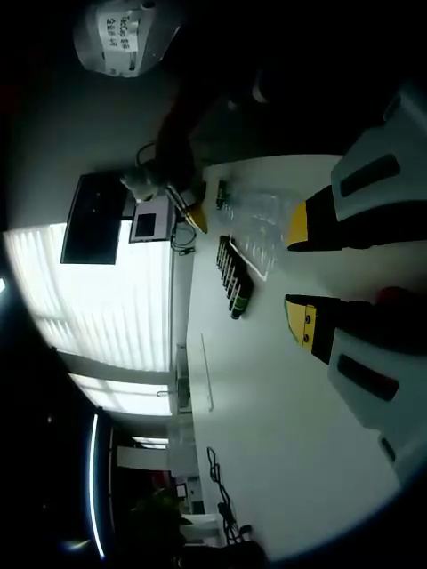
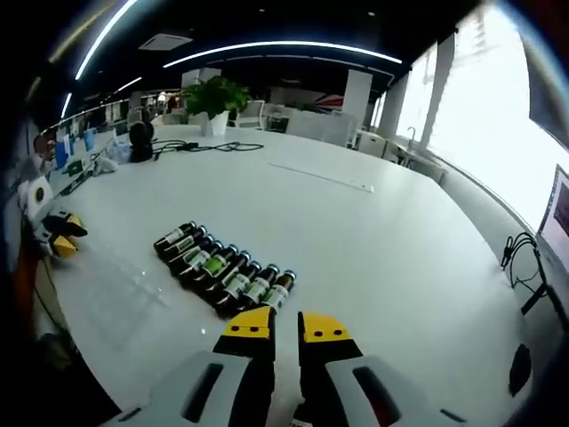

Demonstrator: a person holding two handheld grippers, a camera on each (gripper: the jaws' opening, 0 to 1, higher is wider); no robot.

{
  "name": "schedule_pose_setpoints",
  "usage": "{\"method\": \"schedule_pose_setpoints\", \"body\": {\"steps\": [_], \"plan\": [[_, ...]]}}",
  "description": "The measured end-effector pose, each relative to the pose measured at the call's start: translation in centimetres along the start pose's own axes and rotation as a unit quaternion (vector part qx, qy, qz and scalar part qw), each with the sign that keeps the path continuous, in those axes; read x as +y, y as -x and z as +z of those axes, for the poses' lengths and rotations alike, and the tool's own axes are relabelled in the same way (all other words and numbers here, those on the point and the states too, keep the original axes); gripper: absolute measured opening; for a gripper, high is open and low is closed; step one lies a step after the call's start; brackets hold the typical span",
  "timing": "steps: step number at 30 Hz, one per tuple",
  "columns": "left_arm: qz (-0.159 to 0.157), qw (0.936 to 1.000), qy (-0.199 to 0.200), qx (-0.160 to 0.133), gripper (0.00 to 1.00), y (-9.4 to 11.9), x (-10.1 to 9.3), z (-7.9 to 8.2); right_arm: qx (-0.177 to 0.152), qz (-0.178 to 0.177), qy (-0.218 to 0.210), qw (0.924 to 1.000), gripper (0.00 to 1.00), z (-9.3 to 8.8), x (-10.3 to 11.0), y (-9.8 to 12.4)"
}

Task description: Grip medicine bottles put into box

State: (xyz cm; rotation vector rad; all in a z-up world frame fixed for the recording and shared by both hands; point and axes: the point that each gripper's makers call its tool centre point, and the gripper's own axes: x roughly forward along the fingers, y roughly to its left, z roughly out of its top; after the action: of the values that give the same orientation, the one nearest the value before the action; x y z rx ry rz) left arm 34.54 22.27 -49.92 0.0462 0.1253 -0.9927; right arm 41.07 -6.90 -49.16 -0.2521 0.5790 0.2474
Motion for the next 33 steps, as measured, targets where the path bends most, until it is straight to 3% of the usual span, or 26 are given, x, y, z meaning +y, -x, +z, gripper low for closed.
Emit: {"method": "schedule_pose_setpoints", "body": {"steps": [20, 33], "plan": [[0.0, 1.0, 0.0, 0.0, 0.14, 0.0, 0.0, 0.0, 0.03, 0.019, -0.013, 0.9993, 0.08, 0.5, 0.4, -3.6], [0.002, 1.0, 0.0, 0.001, 0.14, 0.0, 0.1, 0.0, 0.045, 0.008, -0.021, 0.9987, 0.08, -0.1, 0.1, -4.1]]}}
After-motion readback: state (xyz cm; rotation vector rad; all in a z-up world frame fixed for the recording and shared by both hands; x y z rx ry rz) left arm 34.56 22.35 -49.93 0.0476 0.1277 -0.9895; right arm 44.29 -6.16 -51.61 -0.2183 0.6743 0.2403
